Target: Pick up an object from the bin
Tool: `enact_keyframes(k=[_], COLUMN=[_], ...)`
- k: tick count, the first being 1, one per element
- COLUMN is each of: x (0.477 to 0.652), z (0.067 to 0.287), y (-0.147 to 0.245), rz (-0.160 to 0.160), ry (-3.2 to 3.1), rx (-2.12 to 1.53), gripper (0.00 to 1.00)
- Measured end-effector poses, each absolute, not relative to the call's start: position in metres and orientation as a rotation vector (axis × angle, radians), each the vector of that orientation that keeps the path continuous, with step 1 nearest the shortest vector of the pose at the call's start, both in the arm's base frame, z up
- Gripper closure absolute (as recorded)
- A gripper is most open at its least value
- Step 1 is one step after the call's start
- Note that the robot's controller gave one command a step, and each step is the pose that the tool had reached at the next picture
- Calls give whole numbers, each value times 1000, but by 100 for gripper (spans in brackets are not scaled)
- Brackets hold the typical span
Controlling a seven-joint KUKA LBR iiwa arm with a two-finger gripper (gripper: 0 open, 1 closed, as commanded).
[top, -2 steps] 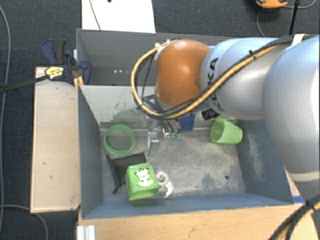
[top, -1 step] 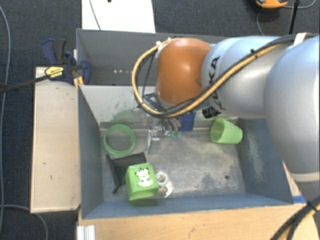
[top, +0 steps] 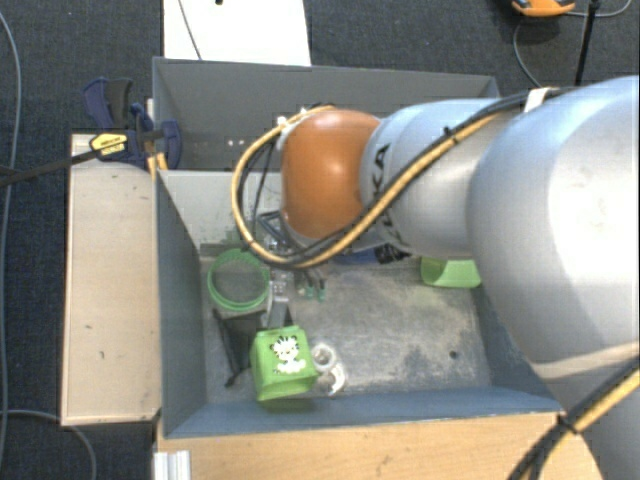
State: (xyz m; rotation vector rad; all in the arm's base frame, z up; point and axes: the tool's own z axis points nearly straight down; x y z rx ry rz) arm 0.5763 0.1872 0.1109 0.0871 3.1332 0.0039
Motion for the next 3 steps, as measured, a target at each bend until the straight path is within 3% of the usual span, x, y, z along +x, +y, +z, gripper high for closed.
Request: enact_keyframes(k=[1,2,3], x=[571,566,566], z=[86,71,71], y=[214,240,240], rz=[10,7,7], ry=[3129,3128,3128], rx=[92,-117,-116], gripper=[0,100,100])
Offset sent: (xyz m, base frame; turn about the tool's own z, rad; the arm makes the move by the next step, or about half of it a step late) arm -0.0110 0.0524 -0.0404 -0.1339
